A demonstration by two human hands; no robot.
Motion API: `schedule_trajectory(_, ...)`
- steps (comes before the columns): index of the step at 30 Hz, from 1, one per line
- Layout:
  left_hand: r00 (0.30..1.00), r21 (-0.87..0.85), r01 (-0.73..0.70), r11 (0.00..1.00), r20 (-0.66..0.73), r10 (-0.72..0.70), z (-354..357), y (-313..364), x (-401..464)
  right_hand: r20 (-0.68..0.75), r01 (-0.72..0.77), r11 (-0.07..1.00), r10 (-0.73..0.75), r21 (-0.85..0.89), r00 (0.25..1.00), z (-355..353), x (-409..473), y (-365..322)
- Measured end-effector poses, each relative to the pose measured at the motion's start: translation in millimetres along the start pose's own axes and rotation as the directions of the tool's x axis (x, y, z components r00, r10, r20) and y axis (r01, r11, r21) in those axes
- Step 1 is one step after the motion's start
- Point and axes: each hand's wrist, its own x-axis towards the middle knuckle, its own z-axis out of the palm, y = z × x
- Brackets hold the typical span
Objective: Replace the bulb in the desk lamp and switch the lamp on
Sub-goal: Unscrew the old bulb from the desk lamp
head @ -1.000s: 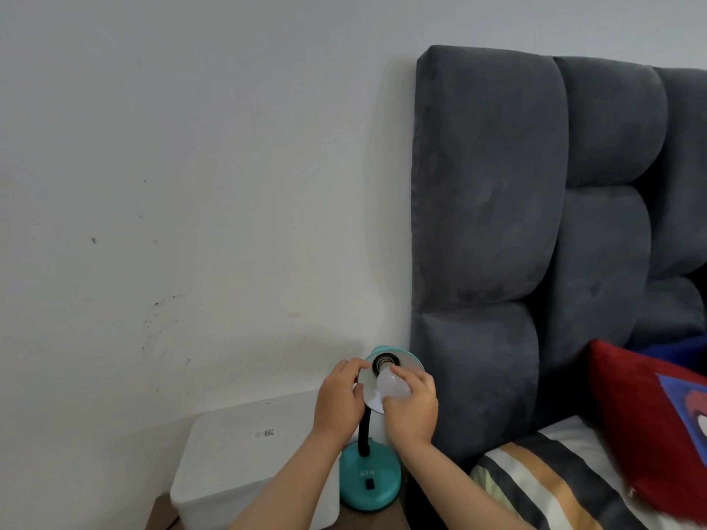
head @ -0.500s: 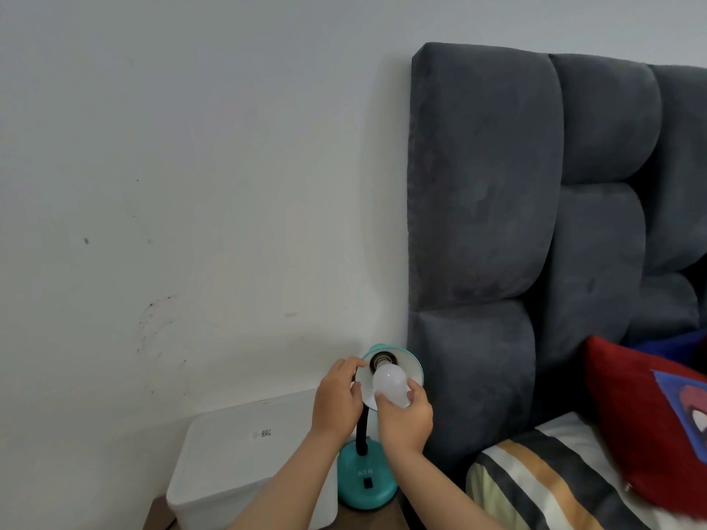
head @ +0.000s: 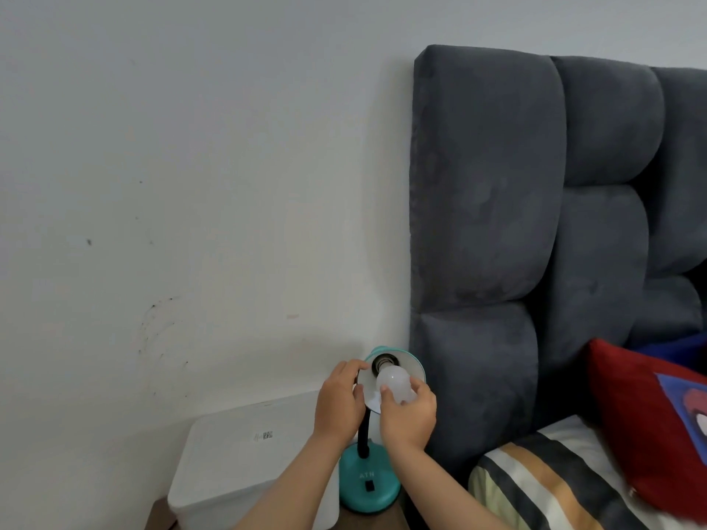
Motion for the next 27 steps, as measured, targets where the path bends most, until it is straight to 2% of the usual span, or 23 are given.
schedule_trajectory(3,1.000,-0.004,0.000,1.000,-0.002,0.000,0.6,-0.8,0.0,0.014,-0.041,0.999,0.041,0.001,0.999,-0.7,-0.6,-3.6)
schedule_trajectory(10,1.000,-0.009,-0.002,1.000,-0.008,0.002,1.2,-1.9,-0.6,0.043,0.022,1.000,-0.023,0.015,0.999,-2.7,-3.2,-5.1)
schedule_trajectory(17,1.000,-0.015,0.001,1.000,-0.011,-0.001,1.7,-2.4,0.6,0.031,0.011,0.999,-0.009,-0.035,0.999,-1.6,-4.9,-3.8)
schedule_trajectory(22,1.000,-0.015,0.002,1.000,-0.014,-0.003,1.0,-1.6,1.0,0.046,0.016,1.000,-0.017,0.011,0.999,-4.0,-5.5,-5.7)
schedule_trajectory(27,1.000,-0.016,-0.001,1.000,-0.014,0.001,0.9,-0.5,-0.7,-0.004,0.030,0.998,-0.030,0.053,1.000,-1.9,-2.3,-4.6)
